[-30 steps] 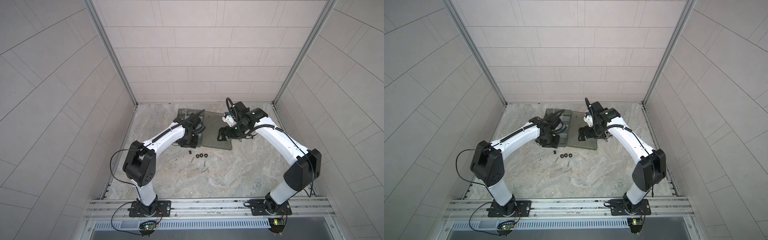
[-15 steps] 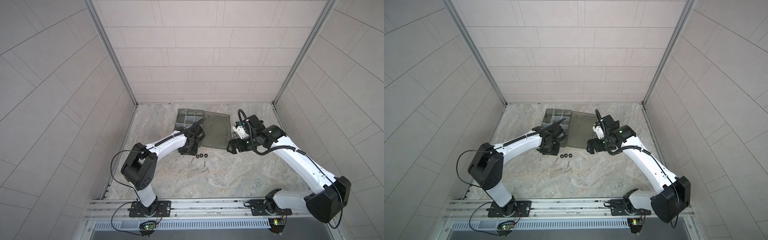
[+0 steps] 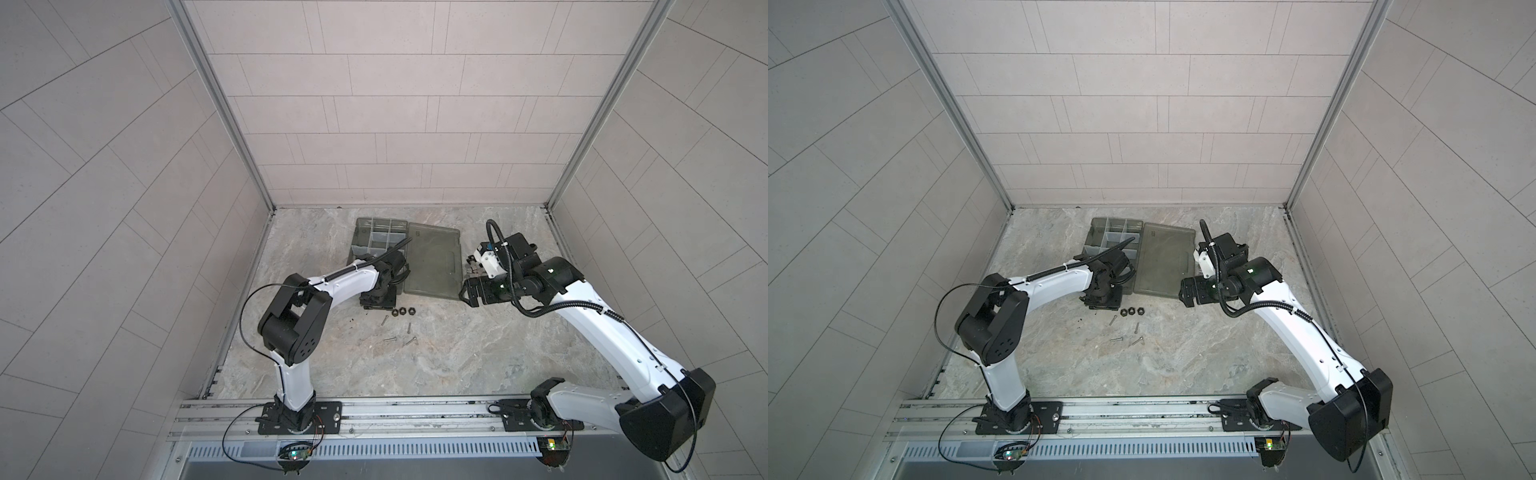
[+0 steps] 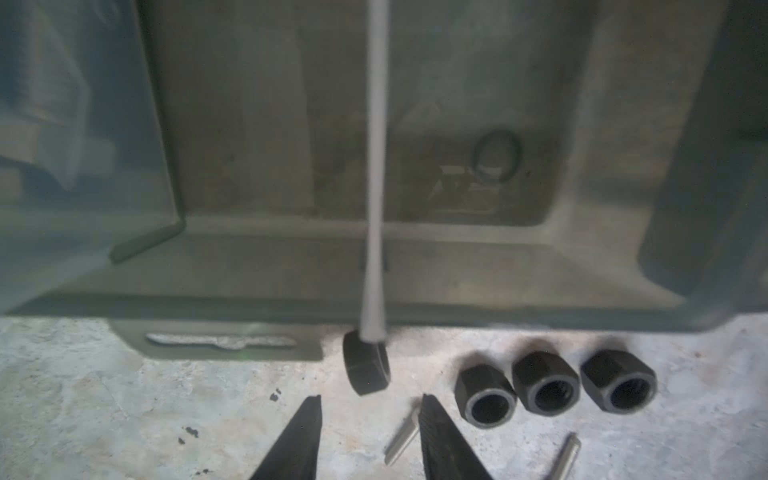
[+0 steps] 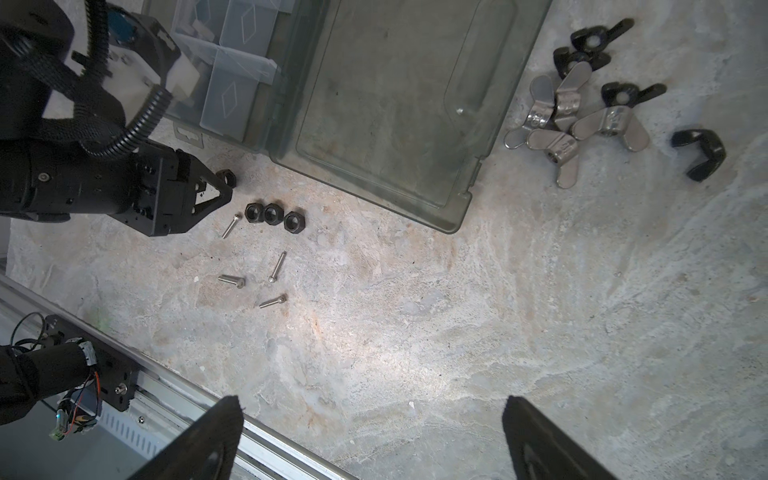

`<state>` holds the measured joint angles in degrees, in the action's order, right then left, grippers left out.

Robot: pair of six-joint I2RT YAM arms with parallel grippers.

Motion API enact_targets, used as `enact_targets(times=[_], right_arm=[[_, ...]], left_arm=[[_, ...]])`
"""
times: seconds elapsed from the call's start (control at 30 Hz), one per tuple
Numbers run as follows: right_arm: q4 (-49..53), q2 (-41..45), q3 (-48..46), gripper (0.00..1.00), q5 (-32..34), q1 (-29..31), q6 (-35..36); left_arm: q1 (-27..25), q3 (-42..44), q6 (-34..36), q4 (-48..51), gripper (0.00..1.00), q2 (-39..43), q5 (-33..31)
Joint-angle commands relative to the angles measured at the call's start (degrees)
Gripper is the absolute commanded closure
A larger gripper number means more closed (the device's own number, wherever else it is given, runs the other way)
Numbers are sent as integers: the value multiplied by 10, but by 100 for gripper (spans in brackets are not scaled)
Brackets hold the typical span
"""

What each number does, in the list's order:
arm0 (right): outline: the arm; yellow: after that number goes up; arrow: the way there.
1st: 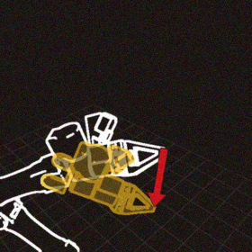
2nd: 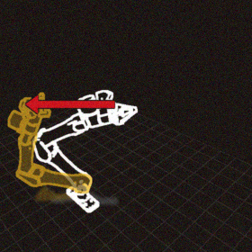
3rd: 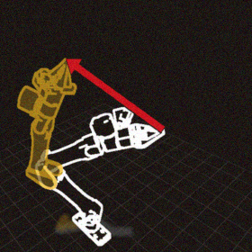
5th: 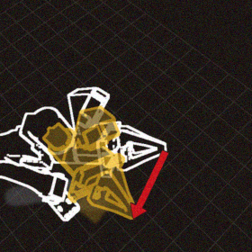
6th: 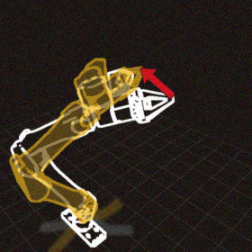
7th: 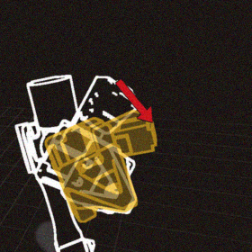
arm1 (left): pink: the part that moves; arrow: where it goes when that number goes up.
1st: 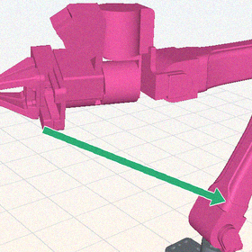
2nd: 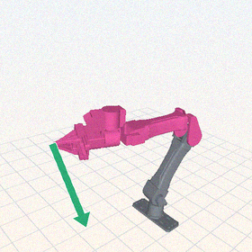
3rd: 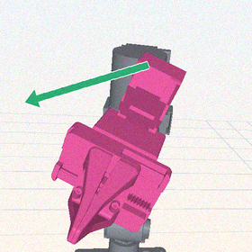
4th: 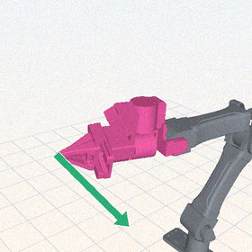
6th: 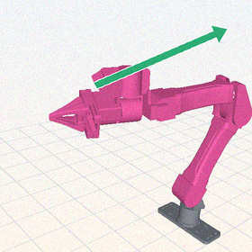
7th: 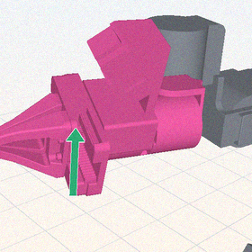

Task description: Sort the screws and nuts into containers

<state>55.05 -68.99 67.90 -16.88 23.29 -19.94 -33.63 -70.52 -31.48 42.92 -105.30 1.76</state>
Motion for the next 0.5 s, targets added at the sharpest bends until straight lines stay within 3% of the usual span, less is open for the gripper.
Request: enact_targets(times=[0.0, 0.47], right_arm=[[3, 6, 3, 1, 10, -6, -4], [3, -20, 15, 1, 8, -21, 5]], left_arm=[[14, 1, 7, -5, 56, -10, 5], [27, -14, 19, -8, 62, -54, 25]])
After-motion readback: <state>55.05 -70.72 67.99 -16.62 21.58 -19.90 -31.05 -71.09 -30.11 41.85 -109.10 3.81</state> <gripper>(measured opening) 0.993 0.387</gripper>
